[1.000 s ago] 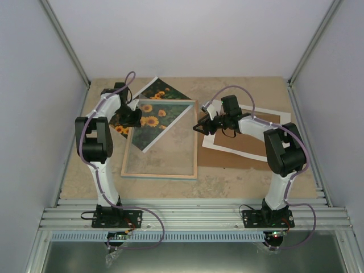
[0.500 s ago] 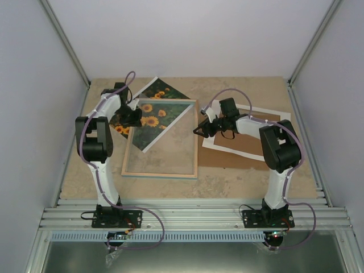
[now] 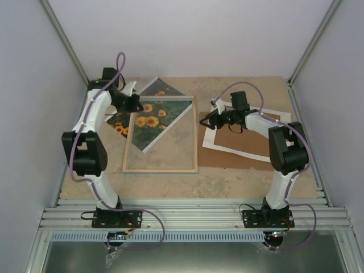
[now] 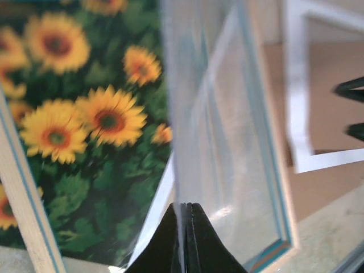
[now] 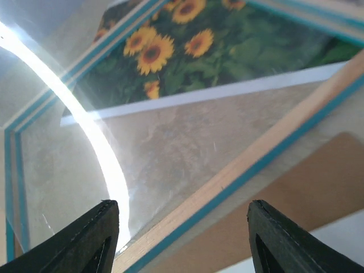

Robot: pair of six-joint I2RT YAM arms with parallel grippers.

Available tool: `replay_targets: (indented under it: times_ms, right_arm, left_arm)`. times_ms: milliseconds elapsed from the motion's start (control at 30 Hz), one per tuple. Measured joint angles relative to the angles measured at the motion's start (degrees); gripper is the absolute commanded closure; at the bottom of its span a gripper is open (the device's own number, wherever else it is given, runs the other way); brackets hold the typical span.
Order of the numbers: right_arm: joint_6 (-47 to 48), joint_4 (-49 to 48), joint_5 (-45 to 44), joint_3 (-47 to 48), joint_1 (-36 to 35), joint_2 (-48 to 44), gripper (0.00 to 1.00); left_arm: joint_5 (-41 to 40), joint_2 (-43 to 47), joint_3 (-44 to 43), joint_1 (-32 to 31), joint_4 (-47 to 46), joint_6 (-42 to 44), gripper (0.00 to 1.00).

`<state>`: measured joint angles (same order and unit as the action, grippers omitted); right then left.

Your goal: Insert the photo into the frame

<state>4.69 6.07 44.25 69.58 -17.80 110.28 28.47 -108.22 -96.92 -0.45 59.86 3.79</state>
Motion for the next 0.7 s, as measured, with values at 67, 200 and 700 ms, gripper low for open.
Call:
replay_targets:
  times_ms: [67, 200, 700]
  right_arm:
    - [-0.44, -0.09, 0.17, -0.13, 1.86, -2.12, 0.36]
    - [-0.94, -0.02, 0.55, -1.03, 6.05, -8.48, 0.35]
    - [-1.09, 1.31, -0.17, -5.51, 24.35, -20.11, 0.34]
  left_arm:
    - [3.17, 3.82, -2.25, 0.0, 0.0, 0.42, 1.0]
    - [10.49, 9.4, -7.74, -0.17, -0.48, 0.42, 1.0]
    - [33.05, 10.32, -3.85, -8.39, -22.23, -18.56, 1.0]
